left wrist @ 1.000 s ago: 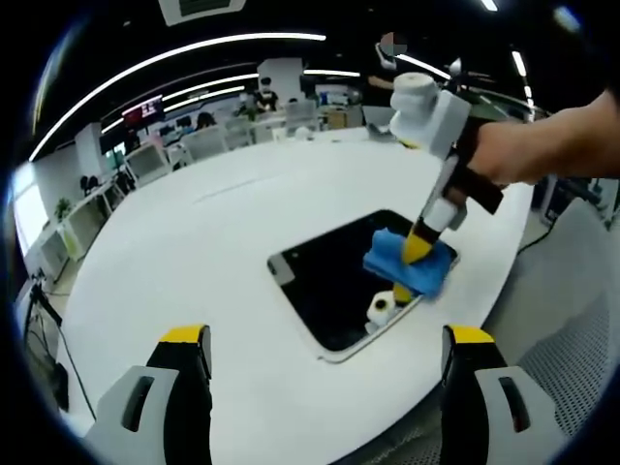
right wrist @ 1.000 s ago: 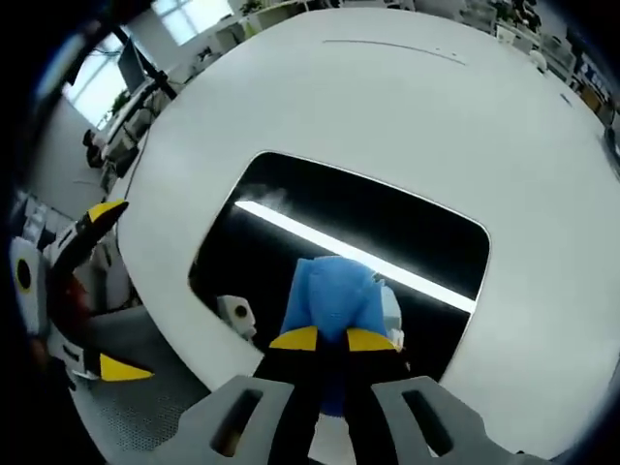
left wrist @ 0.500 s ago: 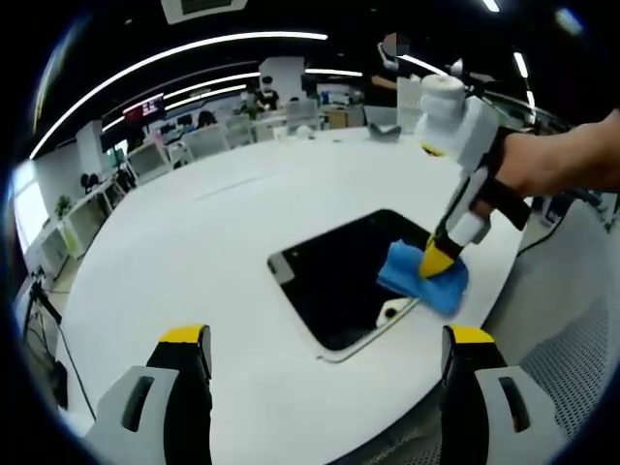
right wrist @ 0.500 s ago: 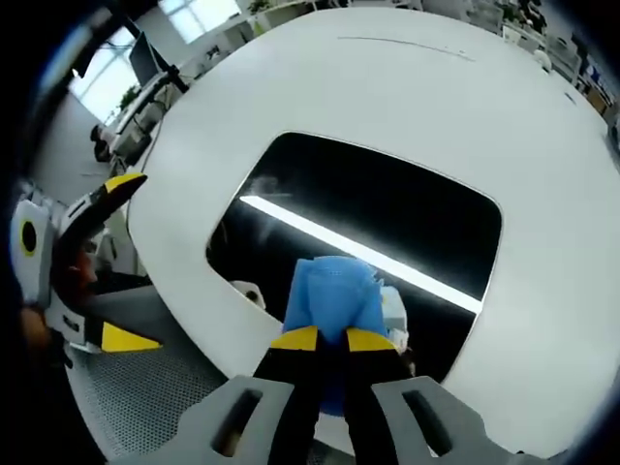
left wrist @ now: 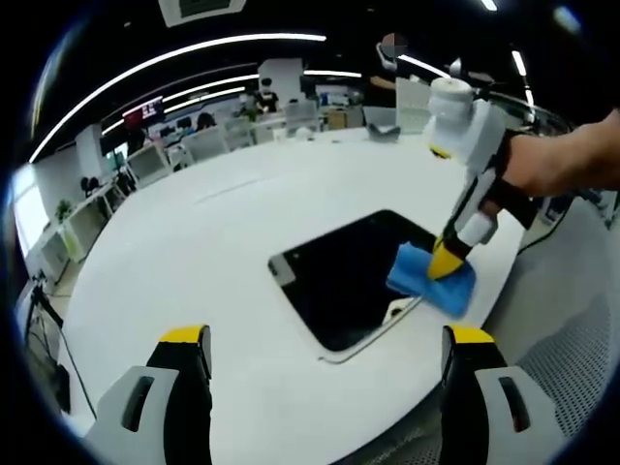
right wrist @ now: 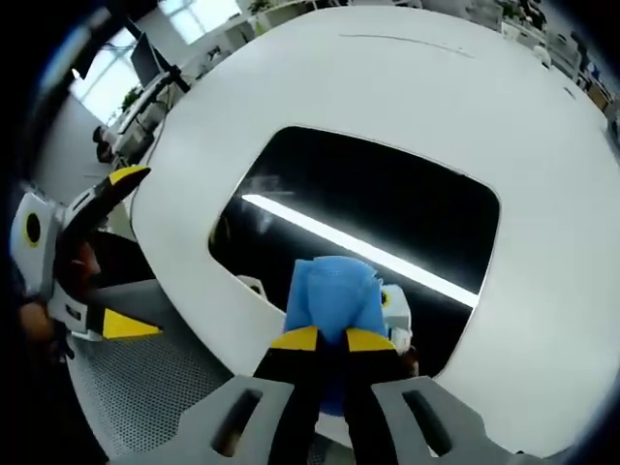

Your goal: Wipe the mirror surface with the cleaning cloth until all visible marks leave the cleaned area.

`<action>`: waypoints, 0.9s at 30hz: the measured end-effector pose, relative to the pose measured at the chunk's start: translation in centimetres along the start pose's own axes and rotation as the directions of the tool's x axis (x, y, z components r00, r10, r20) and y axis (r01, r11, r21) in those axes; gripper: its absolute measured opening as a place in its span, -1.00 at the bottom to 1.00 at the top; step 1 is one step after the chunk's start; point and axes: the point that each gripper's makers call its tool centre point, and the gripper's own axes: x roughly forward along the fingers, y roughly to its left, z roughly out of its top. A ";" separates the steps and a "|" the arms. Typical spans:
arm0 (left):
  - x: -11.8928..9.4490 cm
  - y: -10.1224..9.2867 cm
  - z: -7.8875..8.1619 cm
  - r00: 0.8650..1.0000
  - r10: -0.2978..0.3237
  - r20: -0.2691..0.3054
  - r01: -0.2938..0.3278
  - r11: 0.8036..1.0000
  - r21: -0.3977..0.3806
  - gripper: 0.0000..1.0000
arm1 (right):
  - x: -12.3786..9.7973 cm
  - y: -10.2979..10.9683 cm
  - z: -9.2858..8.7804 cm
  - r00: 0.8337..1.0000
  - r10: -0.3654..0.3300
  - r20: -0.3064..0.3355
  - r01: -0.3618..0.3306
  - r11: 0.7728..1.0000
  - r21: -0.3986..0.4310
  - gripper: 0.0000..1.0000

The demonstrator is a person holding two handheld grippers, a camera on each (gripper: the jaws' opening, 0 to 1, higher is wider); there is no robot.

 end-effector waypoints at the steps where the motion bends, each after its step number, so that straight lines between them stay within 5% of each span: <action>1: 0.0 0.0 0.0 1.000 0.000 0.000 0.000 1.000 -0.001 0.99 | -0.1 -0.2 0.0 1.000 -0.009 -0.003 0.009 1.000 -0.011 -0.95; 14: 0.1 0.4 -0.1 1.000 0.013 0.001 -0.013 1.000 -0.020 0.99 | -0.5 -0.3 -0.4 1.000 0.018 -0.001 -0.018 1.000 0.002 -0.95; 27: -0.1 0.4 0.1 1.000 0.016 0.009 -0.016 0.999 -0.032 0.99 | -0.8 -2.7 -1.3 1.000 0.003 0.007 -0.003 0.999 0.043 -0.95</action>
